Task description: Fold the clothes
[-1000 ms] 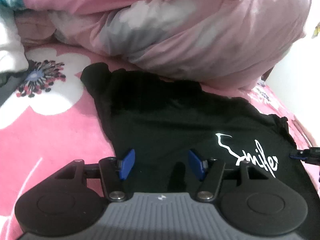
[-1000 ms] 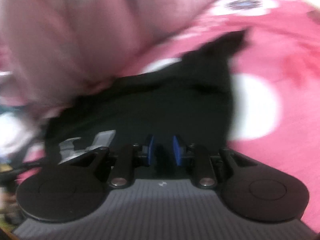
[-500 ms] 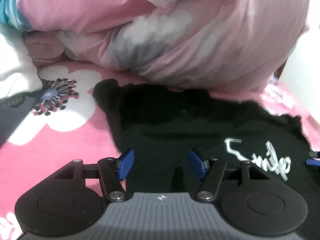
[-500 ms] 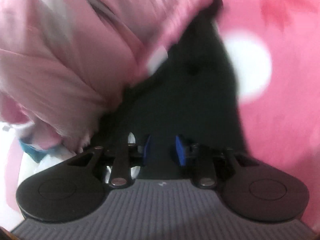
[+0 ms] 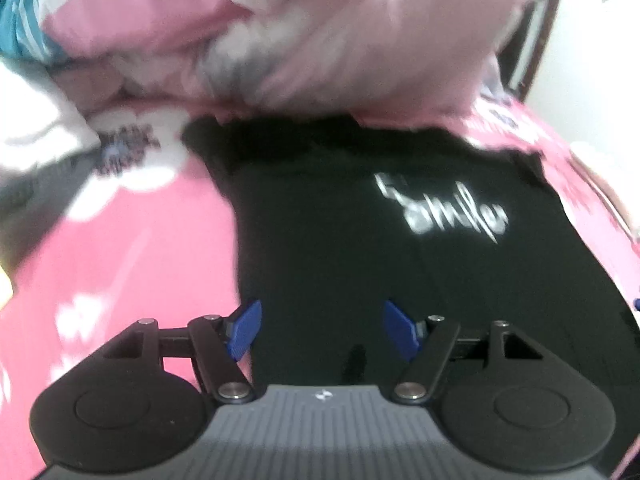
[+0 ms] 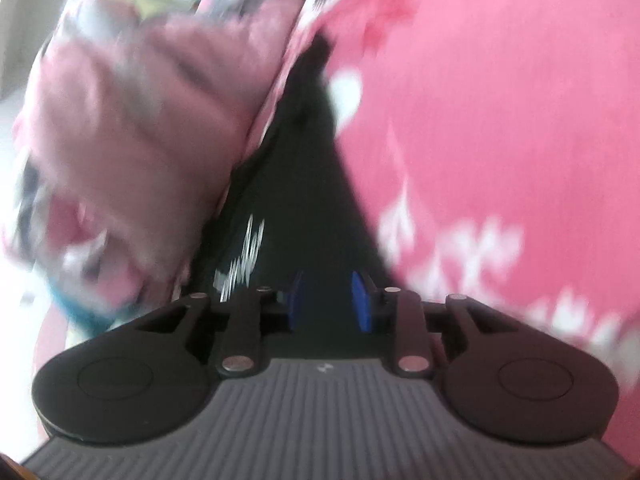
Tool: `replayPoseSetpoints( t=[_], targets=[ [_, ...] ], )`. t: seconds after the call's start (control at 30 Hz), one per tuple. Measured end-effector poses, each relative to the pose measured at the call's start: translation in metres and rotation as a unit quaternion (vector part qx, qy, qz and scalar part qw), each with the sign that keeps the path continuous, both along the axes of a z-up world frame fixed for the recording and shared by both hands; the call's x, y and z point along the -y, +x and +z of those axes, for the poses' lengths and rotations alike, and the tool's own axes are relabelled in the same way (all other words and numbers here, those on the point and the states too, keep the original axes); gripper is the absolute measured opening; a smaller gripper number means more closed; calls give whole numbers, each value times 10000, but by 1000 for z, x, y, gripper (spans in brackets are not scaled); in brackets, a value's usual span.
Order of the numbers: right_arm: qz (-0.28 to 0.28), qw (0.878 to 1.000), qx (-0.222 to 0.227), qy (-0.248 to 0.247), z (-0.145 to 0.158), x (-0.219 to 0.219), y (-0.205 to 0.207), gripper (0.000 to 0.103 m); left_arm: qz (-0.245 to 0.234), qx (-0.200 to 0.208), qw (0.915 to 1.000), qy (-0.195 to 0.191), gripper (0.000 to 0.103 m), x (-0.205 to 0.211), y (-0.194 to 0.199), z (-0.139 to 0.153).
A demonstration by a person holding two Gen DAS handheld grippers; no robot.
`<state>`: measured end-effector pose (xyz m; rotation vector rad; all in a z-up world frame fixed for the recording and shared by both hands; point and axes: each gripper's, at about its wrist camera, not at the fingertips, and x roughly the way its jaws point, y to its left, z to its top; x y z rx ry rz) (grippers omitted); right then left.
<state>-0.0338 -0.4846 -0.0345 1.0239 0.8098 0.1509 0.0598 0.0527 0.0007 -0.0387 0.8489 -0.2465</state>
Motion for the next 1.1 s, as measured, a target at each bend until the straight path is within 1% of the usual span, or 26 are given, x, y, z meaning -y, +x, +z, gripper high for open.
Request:
replayPoseSetpoints(
  t=[0.03,0.1,0.13,0.23,0.3,0.33,0.4,0.43,0.5,0.57,0.63,0.67,0.7,0.73,0.77,0.83,0.9,0.97,1.03,1.07,1.1],
  targets=[
    [103,9999,-81,78,-9,-5,-7,26,-24,-70,10000,-42,69,3,-11,-5],
    [106,9995,-162,244,-25,-5,-28,24,-38,-189,9998,-77,68,5,-29,-13],
    [27,9993,-74,364,-27,-2,-42,24,-40,-225,9997,-64,68,5,-38,-16],
    [-96,9995,8,316,-21,3,-89,25,-135,-216,9996,103,68,4,-61,-16],
    [-80,9999,45,53,-12,-1,-111,27,-269,-200,9992,232,68,5,-75,-13],
    [1,9998,163,-117,-6,-7,-115,27,-350,-190,9987,325,68,6,-80,-12],
    [278,9974,512,-432,7,-23,-111,27,-406,-215,9977,498,68,11,-87,-13],
    [477,9940,743,-644,14,-38,-106,27,-396,-260,9972,576,68,14,-90,-14],
    [840,9832,1072,-1215,23,-74,-90,27,-334,-316,9963,719,68,21,-95,-18],
    [1136,9669,1194,-1950,21,-112,-75,27,-316,-218,9952,903,69,28,-103,-21],
    [1491,9402,1251,-2797,12,-141,-78,27,-313,-122,9942,1024,69,31,-109,-22],
    [1660,9236,1272,-3213,7,-153,-83,27,-323,-106,9940,1039,69,30,-111,-22],
    [1801,9073,1281,-3578,3,-164,-90,26,-335,-88,9937,1062,69,29,-112,-22],
    [1868,8967,1293,-3799,-1,-168,-104,26,-352,-64,9933,1099,69,28,-114,-22],
    [1886,8924,1322,-3880,-1,-166,-121,26,-369,-42,9928,1136,69,27,-115,-22],
    [1855,8948,1220,-3874,9,-163,-141,25,-391,-7,9920,1196,69,24,-117,-20],
    [1780,8928,1270,-3937,20,-164,-147,25,-346,23,9920,1211,69,20,-120,-16],
    [1776,8858,1495,-4018,27,-173,-142,25,-300,53,9920,1226,69,16,-123,-12],
    [1858,8777,1682,-4084,26,-188,-126,25,-215,63,9925,1198,69,12,-128,-7],
    [1929,8744,1707,-4112,23,-195,-118,25,-188,57,9931,1154,69,10,-130,-5],
    [2031,8723,1638,-4136,17,-200,-113,25,-164,54,9938,1103,69,8,-132,-4]
  ],
)
